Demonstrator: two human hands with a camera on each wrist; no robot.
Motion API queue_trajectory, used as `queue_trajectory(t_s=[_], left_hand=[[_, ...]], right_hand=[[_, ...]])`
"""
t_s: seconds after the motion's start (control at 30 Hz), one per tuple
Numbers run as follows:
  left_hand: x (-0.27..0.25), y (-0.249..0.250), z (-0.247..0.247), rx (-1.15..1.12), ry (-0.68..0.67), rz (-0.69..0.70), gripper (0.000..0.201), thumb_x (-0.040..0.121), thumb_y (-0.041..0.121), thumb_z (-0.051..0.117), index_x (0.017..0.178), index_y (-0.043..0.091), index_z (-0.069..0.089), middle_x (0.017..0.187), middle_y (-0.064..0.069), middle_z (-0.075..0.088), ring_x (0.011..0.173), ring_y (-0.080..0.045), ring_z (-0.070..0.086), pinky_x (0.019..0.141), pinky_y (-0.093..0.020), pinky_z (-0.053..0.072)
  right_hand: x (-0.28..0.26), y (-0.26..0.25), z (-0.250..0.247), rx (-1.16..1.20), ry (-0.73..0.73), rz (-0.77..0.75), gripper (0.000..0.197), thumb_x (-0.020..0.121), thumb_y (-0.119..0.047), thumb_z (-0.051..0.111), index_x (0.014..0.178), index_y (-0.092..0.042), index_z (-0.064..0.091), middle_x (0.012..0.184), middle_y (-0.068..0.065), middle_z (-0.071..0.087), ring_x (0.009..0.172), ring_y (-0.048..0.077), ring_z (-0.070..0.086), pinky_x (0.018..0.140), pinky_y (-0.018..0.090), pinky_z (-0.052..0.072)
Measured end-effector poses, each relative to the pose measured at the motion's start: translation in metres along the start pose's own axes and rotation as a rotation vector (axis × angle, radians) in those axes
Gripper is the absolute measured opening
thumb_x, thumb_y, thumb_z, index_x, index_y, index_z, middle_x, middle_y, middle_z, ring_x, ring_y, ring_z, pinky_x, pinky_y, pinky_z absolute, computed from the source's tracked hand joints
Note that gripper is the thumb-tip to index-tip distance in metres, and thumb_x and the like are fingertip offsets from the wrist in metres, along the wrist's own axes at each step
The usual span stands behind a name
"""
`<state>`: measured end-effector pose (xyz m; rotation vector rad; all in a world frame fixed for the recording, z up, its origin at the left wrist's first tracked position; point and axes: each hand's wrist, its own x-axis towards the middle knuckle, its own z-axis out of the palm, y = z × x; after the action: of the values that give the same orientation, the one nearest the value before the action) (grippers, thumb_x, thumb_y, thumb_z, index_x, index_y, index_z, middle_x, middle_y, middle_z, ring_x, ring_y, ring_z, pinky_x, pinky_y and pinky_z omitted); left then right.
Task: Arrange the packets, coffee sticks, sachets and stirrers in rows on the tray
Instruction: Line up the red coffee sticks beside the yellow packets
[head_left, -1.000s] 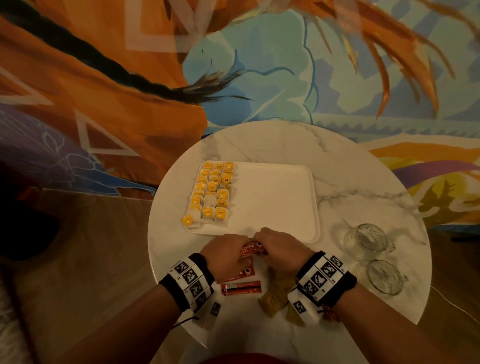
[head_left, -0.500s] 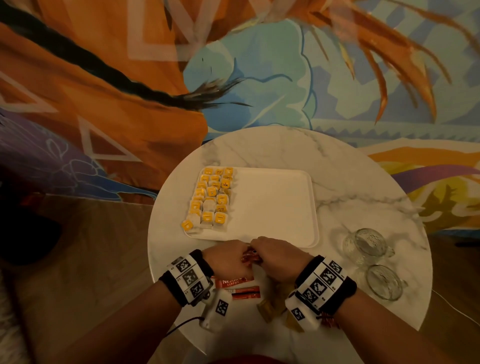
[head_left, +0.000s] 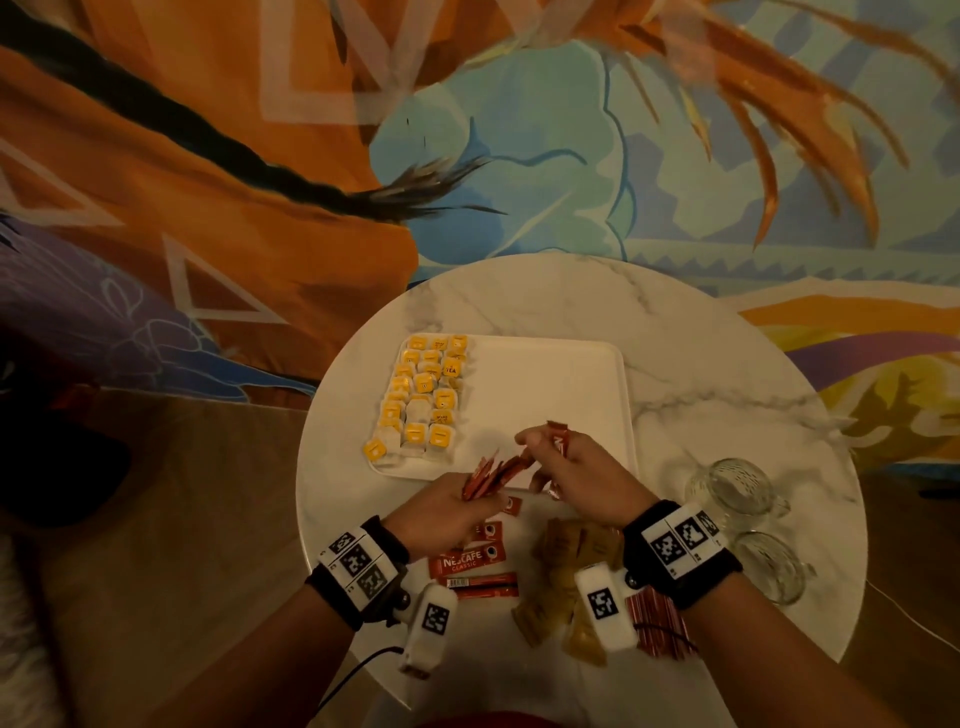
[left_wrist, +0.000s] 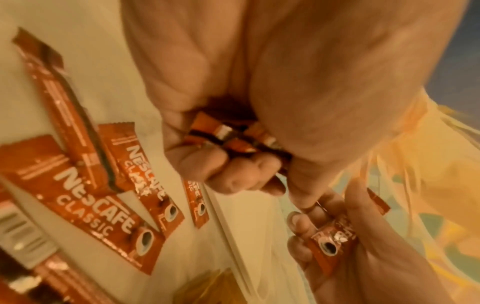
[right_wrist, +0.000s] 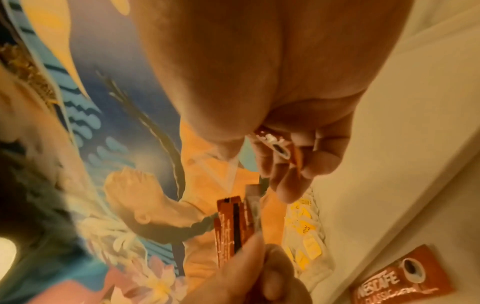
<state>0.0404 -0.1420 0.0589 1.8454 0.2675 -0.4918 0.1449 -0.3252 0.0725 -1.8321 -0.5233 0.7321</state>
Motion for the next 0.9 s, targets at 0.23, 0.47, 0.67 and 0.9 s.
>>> queue_trajectory(t_s=[0.23,0.47,0.67,0.9], left_hand=[[0.007,0.008,0.004,-0.243,0.169,-0.003,0.031,0.098,0.037,0.060,0.080,0.012,0.064,0.063,-0.001,0.058,0.058,-0.016,0.058,0.063,-0.033,0.047],[0.015,0.021,0.012,-0.419,0.119,0.038,0.019,0.101,0.027,0.057,0.110,0.018,0.071,0.096,-0.008,0.076,0.077,-0.022,0.068,0.060,-0.025,0.047],[0.029,0.015,0.008,-0.563,0.297,0.075,0.013,0.097,0.023,0.065,0.103,0.014,0.073,0.086,-0.008,0.071,0.068,-0.019,0.062,0.059,-0.028,0.048],[0.046,0.009,-0.002,-0.505,0.350,0.035,0.019,0.097,0.031,0.064,0.106,0.017,0.073,0.099,-0.006,0.077,0.071,-0.018,0.064,0.060,-0.025,0.046]], right_hand=[[0.006,-0.007,0.005,0.224,0.065,-0.016,0.054,0.107,-0.046,0.023,0.120,-0.015,0.065,0.108,0.012,0.069,0.087,0.016,0.067,0.066,0.023,0.054],[0.021,-0.007,0.013,0.279,0.091,-0.061,0.060,0.105,-0.051,0.014,0.129,-0.022,0.061,0.114,0.004,0.070,0.095,0.012,0.070,0.079,0.025,0.057],[0.031,0.005,0.008,0.166,0.068,-0.094,0.026,0.102,-0.038,0.052,0.119,-0.022,0.065,0.103,0.000,0.071,0.091,0.016,0.069,0.081,0.036,0.058],[0.043,0.016,0.007,0.119,0.236,-0.110,0.014,0.099,-0.017,0.059,0.096,-0.008,0.070,0.089,0.005,0.075,0.085,0.023,0.069,0.077,0.038,0.056]])
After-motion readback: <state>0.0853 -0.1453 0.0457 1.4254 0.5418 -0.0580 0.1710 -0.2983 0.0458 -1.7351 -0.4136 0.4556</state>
